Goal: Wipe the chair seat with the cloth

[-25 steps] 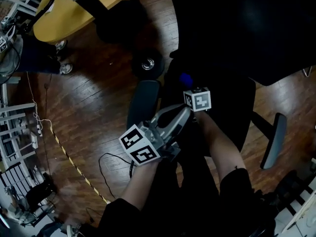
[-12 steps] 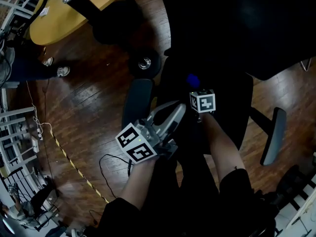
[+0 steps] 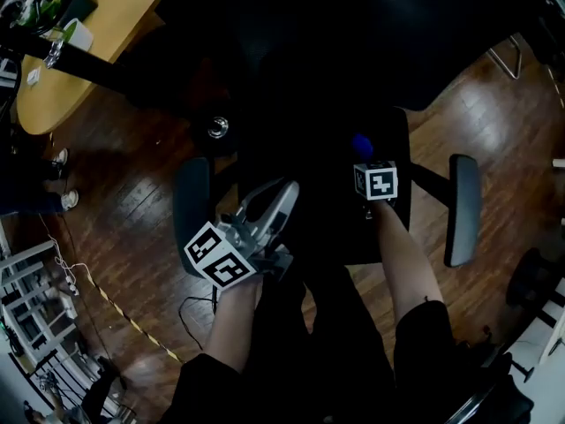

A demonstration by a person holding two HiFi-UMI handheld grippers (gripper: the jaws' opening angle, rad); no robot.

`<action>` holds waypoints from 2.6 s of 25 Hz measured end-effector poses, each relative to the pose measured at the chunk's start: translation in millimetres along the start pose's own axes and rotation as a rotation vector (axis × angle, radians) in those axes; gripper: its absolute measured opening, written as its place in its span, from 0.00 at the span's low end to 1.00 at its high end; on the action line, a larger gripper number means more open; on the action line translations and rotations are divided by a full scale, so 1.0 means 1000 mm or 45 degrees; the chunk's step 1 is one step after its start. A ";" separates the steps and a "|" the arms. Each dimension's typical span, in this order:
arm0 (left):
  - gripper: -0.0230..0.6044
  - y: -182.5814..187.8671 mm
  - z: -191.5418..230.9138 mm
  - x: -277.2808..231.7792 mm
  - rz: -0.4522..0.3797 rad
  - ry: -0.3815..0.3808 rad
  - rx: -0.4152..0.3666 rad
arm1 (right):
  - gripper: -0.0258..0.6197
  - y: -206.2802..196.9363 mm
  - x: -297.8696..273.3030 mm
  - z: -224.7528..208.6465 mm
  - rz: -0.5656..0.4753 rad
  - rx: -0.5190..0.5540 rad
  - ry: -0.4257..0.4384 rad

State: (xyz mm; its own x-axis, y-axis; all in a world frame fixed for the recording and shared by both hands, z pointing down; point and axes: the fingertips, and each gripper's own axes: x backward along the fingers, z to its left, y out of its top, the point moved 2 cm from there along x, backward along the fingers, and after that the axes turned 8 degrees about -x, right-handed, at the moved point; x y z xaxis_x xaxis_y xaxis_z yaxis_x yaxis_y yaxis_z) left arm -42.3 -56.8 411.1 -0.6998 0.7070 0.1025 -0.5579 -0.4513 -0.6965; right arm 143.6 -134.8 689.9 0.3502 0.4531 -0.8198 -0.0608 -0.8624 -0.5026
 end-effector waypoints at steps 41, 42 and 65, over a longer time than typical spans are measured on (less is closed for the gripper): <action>0.03 0.052 -0.002 0.093 -0.279 0.179 -0.064 | 0.10 -0.032 -0.033 0.260 0.037 0.348 0.517; 0.03 0.052 -0.001 0.095 -0.278 0.179 -0.065 | 0.10 -0.034 -0.034 0.261 0.040 0.358 0.512; 0.03 0.007 -0.027 0.010 -0.127 -0.006 -0.005 | 0.10 -0.039 0.038 0.001 -0.016 0.118 -0.029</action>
State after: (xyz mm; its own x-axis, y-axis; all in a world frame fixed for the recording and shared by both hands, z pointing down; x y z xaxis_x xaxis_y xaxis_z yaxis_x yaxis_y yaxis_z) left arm -41.1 -38.3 387.6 -0.6430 0.7457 0.1746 -0.6230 -0.3766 -0.6856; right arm 158.5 -83.3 678.1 0.3301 0.4699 -0.8187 -0.1429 -0.8324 -0.5354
